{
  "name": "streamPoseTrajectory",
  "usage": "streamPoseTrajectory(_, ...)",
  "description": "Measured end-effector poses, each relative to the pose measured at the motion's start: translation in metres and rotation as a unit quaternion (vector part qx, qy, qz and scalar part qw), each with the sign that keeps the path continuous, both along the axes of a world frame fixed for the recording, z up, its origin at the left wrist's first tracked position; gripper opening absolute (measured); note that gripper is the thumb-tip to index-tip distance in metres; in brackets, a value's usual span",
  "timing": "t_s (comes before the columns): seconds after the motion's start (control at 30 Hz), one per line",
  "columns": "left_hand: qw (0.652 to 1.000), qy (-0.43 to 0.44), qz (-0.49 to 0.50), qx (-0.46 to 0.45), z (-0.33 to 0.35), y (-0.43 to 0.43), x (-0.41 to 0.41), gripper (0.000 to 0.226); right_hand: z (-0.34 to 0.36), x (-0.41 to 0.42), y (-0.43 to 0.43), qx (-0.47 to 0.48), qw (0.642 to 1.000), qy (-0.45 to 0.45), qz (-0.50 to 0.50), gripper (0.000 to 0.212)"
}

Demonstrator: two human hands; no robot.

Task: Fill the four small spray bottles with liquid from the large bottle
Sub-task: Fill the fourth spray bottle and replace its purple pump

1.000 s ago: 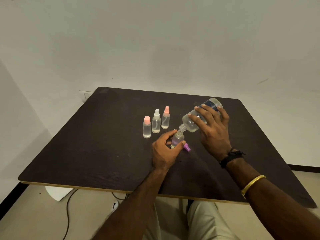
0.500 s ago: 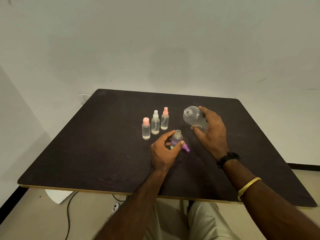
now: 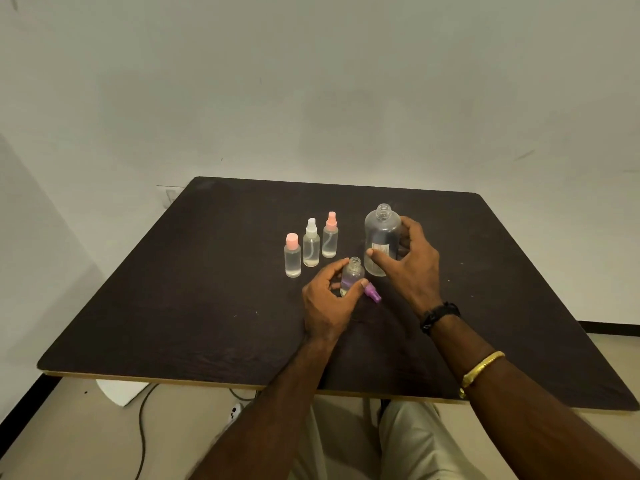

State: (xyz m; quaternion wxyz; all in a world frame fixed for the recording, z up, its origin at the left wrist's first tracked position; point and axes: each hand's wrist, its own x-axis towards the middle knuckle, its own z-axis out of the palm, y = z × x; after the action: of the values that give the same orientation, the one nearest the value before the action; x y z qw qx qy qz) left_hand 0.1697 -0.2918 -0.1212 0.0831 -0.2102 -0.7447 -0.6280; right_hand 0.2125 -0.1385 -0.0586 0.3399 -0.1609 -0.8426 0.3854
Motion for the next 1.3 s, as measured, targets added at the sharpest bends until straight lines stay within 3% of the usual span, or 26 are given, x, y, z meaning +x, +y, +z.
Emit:
streamPoseTrajectory(0.73, 1.000, -0.009, -0.001, -0.005, 0.002, -0.001, 0.001, 0.055, -0.021, -0.002, 0.000, -0.044, 0.996, -0.060, -0.049, 0.081)
streamPoseTrajectory(0.83, 1.000, -0.010, 0.003, 0.000, 0.001, 0.000, 0.001, 0.054, -0.024, 0.001, -0.002, -0.012, 0.994, -0.049, -0.101, 0.090)
streamPoseTrajectory(0.9, 1.000, -0.010, 0.009, 0.007, 0.001, 0.000, 0.001, 0.053, -0.024, 0.005, -0.005, 0.045, 0.988, -0.029, -0.142, 0.081)
streamPoseTrajectory(1.0, 0.999, -0.014, 0.027, 0.019, 0.001, 0.000, 0.000, 0.052, -0.021, 0.013, -0.013, 0.130, 0.985, -0.011, -0.109, 0.048)
streamPoseTrajectory(1.13, 0.999, -0.009, 0.035, 0.024, 0.001, -0.001, 0.001, 0.051, -0.025, 0.021, -0.022, 0.225, 0.965, -0.120, -0.065, 0.026)
streamPoseTrajectory(1.3, 0.999, -0.019, 0.038, 0.009, 0.001, 0.000, 0.000, 0.050, -0.029, 0.023, -0.030, 0.232, 0.949, -0.209, -0.054, 0.017)
